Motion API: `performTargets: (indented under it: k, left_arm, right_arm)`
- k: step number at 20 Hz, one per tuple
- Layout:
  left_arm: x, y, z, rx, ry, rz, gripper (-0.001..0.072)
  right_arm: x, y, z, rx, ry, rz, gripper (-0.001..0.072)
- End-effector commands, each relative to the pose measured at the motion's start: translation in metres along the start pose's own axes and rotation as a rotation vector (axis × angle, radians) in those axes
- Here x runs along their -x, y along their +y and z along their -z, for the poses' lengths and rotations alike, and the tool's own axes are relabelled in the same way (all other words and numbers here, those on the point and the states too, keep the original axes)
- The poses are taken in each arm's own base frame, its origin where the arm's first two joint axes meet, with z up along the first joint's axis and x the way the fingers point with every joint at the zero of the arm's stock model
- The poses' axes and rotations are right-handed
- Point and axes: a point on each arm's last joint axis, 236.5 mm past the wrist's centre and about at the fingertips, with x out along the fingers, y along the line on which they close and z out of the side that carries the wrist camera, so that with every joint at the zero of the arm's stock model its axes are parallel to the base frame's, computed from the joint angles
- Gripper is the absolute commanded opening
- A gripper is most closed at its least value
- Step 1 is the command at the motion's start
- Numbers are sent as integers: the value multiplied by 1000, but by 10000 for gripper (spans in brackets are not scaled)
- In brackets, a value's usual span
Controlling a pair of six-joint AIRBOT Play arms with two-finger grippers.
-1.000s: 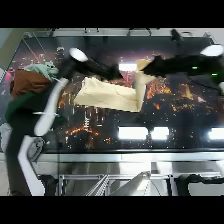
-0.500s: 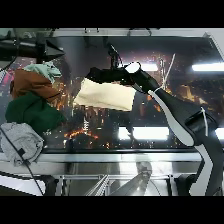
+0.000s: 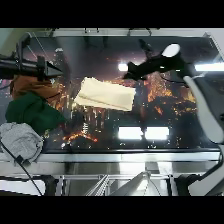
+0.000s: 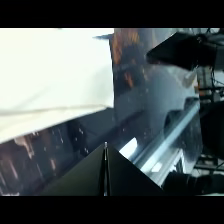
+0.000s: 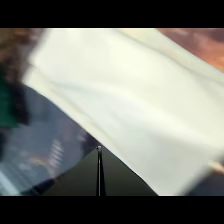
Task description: Fold the shirts.
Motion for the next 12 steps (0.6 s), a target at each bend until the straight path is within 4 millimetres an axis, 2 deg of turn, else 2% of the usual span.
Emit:
performTargets:
  k: [1,2,3,5,6,9,10,11,12]
  left_arm:
    - [-27,10,46,35,82,29,16]
    - [-36,10,55,53,106,40,18]
    - [-42,11,64,66,129,47,63]
    - [-52,7,75,106,172,55,618]
    - [-54,2,77,96,184,62,716]
    - [-47,-12,65,36,181,66,714]
    - [-42,-16,59,15,168,63,699]
    - [-39,-22,54,-3,165,64,699]
    - [-35,-27,50,-9,162,63,699]
  right_arm:
    - [29,-82,33,-125,-26,226,236]
    - [22,-93,32,-161,-52,221,665]
    - [11,-101,28,-192,-72,208,697]
    - [-17,-103,27,-282,-64,126,697]
    - [-34,-102,30,-318,-44,74,697]
    - [-74,-101,42,-405,10,-30,696]
    - [-86,-94,44,-420,23,-73,617]
    - [-97,-84,46,-425,31,-121,467]
    - [-106,-71,45,-432,31,-177,462]
